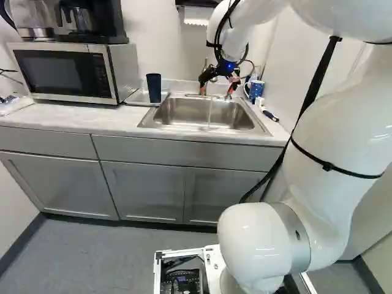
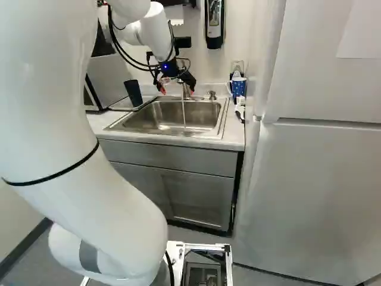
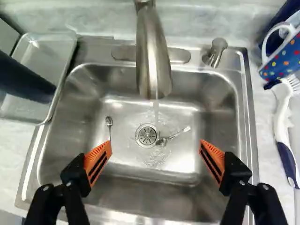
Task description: Rinse the cup and place it in the tray
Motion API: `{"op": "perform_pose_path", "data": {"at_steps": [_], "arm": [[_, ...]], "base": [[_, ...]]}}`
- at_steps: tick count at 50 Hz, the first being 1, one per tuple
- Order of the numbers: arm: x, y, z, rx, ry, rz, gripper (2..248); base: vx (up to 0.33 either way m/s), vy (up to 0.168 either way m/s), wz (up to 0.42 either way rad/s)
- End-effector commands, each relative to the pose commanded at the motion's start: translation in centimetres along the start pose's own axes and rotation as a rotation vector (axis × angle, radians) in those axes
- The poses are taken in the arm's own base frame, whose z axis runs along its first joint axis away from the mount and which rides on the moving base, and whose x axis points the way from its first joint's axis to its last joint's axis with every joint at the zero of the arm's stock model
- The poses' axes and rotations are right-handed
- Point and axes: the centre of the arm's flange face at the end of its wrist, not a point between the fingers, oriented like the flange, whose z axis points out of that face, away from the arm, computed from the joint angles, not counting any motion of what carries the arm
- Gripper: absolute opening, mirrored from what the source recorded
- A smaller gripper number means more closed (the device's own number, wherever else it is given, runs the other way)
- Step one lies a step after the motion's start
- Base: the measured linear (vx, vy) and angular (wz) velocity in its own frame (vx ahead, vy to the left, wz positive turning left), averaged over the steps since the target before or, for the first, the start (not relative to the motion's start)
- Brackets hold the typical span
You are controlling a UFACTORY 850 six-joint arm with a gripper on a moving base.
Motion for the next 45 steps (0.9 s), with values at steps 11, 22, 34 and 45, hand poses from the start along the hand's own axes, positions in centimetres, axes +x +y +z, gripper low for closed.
{"op": "perform_pose_path", "data": {"at_steps": [11, 22, 34, 45], "arm": [[0.0, 0.0, 0.0, 0.000, 0.000, 0.000, 247], [0.8, 0.0, -0.8, 0.000, 0.021, 0.000, 247], [3.0, 0.3, -1.1, -0.004, 0.053, 0.006, 247], [5.4, 0.7, -1.2, -0.007, 0.111, 0.010, 247]], "base": [[0.000, 0.000, 0.000], [0.000, 0.000, 0.000], [0.000, 0.000, 0.000], [0.000, 0.000, 0.000]]}}
